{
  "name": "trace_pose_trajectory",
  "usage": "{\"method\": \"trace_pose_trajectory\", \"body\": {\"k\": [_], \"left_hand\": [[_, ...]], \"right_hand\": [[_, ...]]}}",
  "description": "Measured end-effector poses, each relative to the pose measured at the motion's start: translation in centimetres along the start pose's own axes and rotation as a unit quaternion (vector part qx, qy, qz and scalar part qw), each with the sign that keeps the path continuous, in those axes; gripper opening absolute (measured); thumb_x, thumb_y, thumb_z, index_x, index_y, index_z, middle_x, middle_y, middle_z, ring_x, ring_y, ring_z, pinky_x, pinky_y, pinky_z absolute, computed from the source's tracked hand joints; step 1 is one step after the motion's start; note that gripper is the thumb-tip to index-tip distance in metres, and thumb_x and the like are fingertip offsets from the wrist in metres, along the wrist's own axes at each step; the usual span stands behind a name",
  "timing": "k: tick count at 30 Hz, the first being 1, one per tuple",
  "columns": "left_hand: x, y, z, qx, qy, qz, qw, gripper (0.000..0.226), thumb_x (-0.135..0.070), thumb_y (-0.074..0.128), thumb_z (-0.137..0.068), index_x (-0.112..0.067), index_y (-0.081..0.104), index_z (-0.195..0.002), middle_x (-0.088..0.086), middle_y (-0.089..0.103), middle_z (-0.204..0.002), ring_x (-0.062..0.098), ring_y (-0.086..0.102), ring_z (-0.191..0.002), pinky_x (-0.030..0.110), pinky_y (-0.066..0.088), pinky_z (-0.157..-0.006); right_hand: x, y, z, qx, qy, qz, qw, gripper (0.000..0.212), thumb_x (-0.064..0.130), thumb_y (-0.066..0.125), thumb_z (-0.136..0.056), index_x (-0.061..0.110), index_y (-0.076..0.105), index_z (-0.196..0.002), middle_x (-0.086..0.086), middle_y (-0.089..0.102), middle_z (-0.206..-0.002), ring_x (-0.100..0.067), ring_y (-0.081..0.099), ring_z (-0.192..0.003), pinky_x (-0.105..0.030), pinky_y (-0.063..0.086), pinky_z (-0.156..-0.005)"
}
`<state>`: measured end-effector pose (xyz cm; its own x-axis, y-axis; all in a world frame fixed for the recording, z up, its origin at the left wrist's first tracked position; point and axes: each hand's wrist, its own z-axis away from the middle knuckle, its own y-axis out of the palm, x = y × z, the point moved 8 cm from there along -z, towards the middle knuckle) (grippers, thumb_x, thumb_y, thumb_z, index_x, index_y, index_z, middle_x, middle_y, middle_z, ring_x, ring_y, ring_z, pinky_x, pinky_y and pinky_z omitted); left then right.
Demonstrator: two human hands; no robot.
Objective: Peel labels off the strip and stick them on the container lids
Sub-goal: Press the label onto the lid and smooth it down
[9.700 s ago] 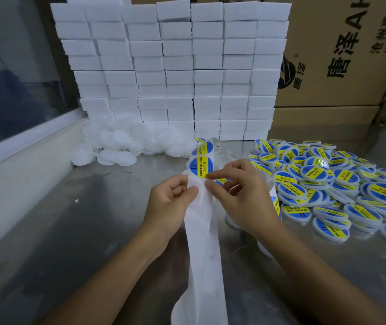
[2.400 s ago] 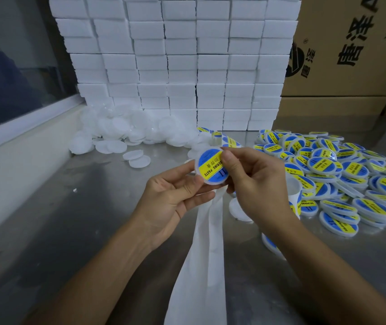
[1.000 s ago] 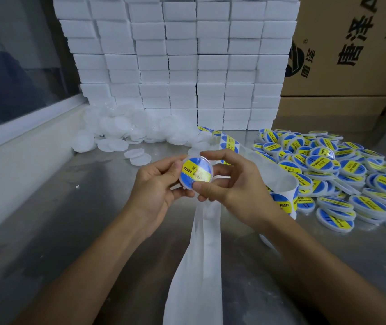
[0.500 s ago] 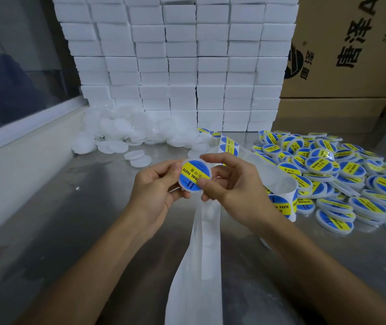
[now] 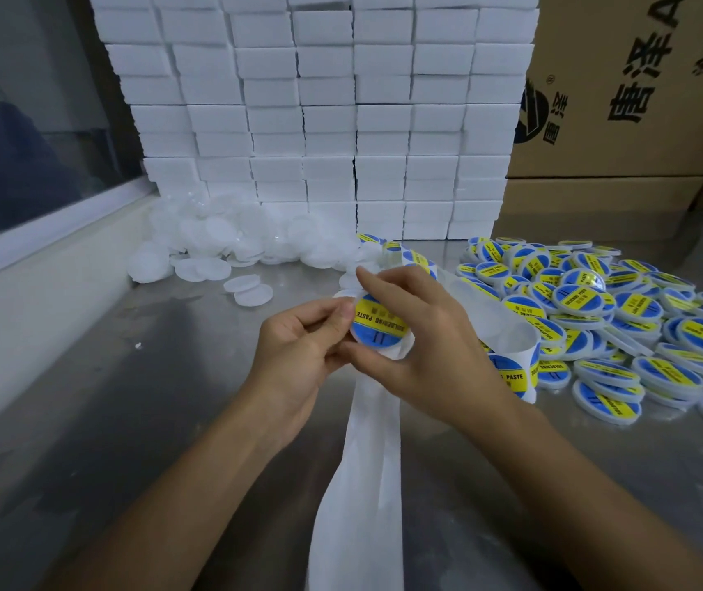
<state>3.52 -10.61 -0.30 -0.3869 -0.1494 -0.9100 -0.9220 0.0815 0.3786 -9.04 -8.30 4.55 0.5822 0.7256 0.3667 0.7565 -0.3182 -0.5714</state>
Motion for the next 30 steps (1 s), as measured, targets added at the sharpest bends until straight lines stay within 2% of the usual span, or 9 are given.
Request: {"method": "trace_pose_trajectory", "body": {"k": [3,6,10,14,17,19,25,27,30], "left_hand": [[-0.1,-0.3,-0.1,-0.013,-0.001,0.0,1.0,0.027,-0.023,0.064,-0.077,-0.006,0.072,-0.096,0.016,0.075,-0.094,0.027,0.073,-0.089,0.029,0.058,-0.071],[0.0,-0.4,0.0,-0.016,-0.001,-0.008,1.0,0.02,-0.021,0.063,-0.081,-0.008,0.074,-0.092,0.015,0.075,-0.092,0.028,0.073,-0.088,0.03,0.058,-0.071],[-0.3,-1.3,0.0,-0.074,0.067,-0.182,0.978,0.004,-0.022,0.071,-0.084,-0.023,0.075,-0.085,-0.001,0.073,-0.08,0.011,0.064,-0.07,0.023,0.053,-0.066],[0.6,-0.8,0.2,-0.065,0.074,-0.318,0.943,0.033,-0.037,0.085,-0.069,-0.029,0.07,-0.096,-0.002,0.067,-0.09,0.003,0.057,-0.067,0.01,0.047,-0.065],[1.7,-0.4,0.3,-0.04,0.045,-0.35,0.935,0.044,-0.052,0.083,-0.057,-0.036,0.064,-0.094,-0.004,0.066,-0.089,0.009,0.058,-0.068,0.013,0.049,-0.064],[2.0,-0.1,0.3,-0.026,0.041,-0.365,0.93,0.043,-0.049,0.08,-0.057,-0.035,0.064,-0.094,-0.004,0.066,-0.089,0.014,0.059,-0.068,0.014,0.05,-0.065],[1.8,0.3,0.3,-0.027,0.056,-0.36,0.931,0.031,-0.038,0.068,-0.062,-0.029,0.068,-0.092,-0.009,0.067,-0.084,0.007,0.057,-0.072,0.012,0.045,-0.067],[1.6,0.6,0.5,-0.019,0.062,-0.357,0.932,0.038,-0.051,0.069,-0.061,-0.028,0.07,-0.091,-0.013,0.066,-0.077,0.004,0.055,-0.071,0.008,0.043,-0.064],[1.4,0.9,0.7,-0.011,0.079,-0.378,0.922,0.056,-0.073,0.066,-0.051,-0.031,0.071,-0.088,-0.014,0.068,-0.077,0.007,0.053,-0.069,0.009,0.043,-0.062]], "right_hand": [[0.2,-0.8,-0.2,-0.035,-0.018,0.034,0.999,0.051,0.033,0.079,-0.077,0.013,0.067,-0.123,-0.009,0.054,-0.117,-0.02,0.056,-0.102,-0.037,0.053,-0.078],[-0.4,-0.8,-0.3,-0.019,-0.008,0.016,1.0,0.045,0.036,0.079,-0.078,0.013,0.069,-0.116,-0.004,0.06,-0.112,-0.017,0.06,-0.104,-0.034,0.052,-0.081],[-2.6,-2.8,-0.6,-0.056,0.029,0.017,0.998,0.032,0.033,0.079,-0.079,0.013,0.071,-0.102,-0.002,0.064,-0.11,-0.01,0.062,-0.101,-0.022,0.049,-0.082],[-7.4,-5.9,-0.2,-0.103,0.152,0.106,0.977,0.026,0.034,0.077,-0.08,0.017,0.072,-0.099,0.003,0.06,-0.103,-0.009,0.056,-0.09,-0.026,0.045,-0.075],[-11.9,-8.1,1.6,-0.122,0.304,0.203,0.923,0.027,0.039,0.073,-0.081,0.019,0.07,-0.099,-0.004,0.065,-0.107,-0.022,0.061,-0.091,-0.03,0.042,-0.07],[-13.9,-9.0,2.9,-0.116,0.377,0.226,0.891,0.025,0.039,0.072,-0.081,0.018,0.07,-0.095,-0.009,0.066,-0.107,-0.03,0.062,-0.089,-0.032,0.04,-0.067],[-16.0,-9.1,4.6,-0.07,0.452,0.241,0.856,0.024,0.028,0.066,-0.086,0.005,0.071,-0.082,-0.015,0.067,-0.075,-0.035,0.062,-0.071,-0.042,0.055,-0.068],[-16.1,-9.0,4.7,-0.054,0.462,0.25,0.849,0.029,0.032,0.061,-0.088,0.005,0.072,-0.083,-0.013,0.065,-0.067,-0.034,0.06,-0.067,-0.041,0.054,-0.072],[-15.7,-8.6,4.3,-0.046,0.454,0.262,0.85,0.04,0.045,0.056,-0.09,0.007,0.069,-0.095,-0.013,0.067,-0.074,-0.036,0.063,-0.079,-0.042,0.047,-0.083]]}}
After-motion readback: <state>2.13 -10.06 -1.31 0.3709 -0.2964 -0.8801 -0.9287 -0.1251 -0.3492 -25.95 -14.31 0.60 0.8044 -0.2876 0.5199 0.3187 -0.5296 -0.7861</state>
